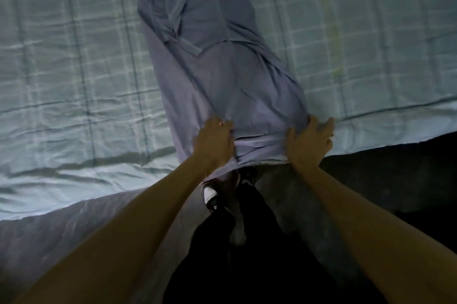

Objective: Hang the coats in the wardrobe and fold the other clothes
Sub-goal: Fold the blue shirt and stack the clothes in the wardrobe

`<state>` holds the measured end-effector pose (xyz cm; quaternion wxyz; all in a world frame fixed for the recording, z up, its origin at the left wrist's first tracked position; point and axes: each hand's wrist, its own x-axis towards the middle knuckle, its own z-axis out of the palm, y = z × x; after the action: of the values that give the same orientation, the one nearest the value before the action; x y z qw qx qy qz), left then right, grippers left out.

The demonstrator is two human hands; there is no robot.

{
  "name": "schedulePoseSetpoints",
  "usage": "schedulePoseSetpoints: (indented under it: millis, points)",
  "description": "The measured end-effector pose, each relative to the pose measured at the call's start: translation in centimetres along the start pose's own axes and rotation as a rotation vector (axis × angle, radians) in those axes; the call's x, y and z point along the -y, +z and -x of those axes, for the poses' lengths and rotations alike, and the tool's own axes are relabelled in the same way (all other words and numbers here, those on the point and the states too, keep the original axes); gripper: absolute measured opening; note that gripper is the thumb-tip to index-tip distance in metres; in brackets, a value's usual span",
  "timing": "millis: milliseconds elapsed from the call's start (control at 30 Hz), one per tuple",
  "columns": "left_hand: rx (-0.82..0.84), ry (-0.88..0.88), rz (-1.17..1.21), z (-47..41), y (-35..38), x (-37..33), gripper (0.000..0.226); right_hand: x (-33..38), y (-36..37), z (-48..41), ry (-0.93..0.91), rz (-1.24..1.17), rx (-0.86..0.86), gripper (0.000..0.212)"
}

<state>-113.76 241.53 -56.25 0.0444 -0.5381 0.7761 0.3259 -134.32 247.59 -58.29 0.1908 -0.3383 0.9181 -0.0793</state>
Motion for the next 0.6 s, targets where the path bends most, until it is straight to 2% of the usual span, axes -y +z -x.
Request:
schedulePoseSetpoints:
  millis: [133, 200, 233, 267, 333, 400, 467, 533, 600]
  points:
    - [-0.026, -0.041, 0.008, -0.4, 1.0, -0.5, 0.027, -0.4, -0.6, -0.7, 0.193, -0.062, 0.062, 0.068]
    - [-0.061, -0.054, 0.08, -0.1, 0.9, -0.5, 0.028, 0.2, -1.2, -0.9, 0.276, -0.166, 0.076, 0.054]
    - [-0.078, -0.067, 0.109, 0.1, 0.7, -0.4, 0.028, 1.1, -1.5, -0.7, 0.261, -0.27, 0.046, 0.045]
    - [-0.092, -0.087, 0.123, 0.3, 0.4, -0.1, 0.029, 2.3, -1.6, 0.0, 0.164, -0.375, -0.016, 0.039]
    - [-0.119, -0.146, 0.08, 1.1, -0.3, 0.8, 0.036, 5.4, -1.9, 2.7, -0.217, -0.475, -0.098, 0.034]
    - [-0.135, -0.225, -0.124, 2.2, -0.9, 2.5, 0.046, 7.9, -1.2, 6.4, -0.634, -0.389, 0.039, 0.028]
    - [-0.105, -0.292, -0.274, 3.7, -1.9, 4.5, 0.051, 9.3, 0.1, 9.6, -0.926, -0.158, 0.276, 0.026]
    - [-0.089, -0.332, -0.331, 5.2, -2.5, 6.5, 0.053, 9.5, 1.3, 11.5, -1.007, 0.03, 0.409, 0.034]
    - [-0.114, -0.328, -0.324, 6.3, -2.8, 8.1, 0.055, 9.1, 1.7, 11.9, -0.954, 0.032, 0.384, 0.044]
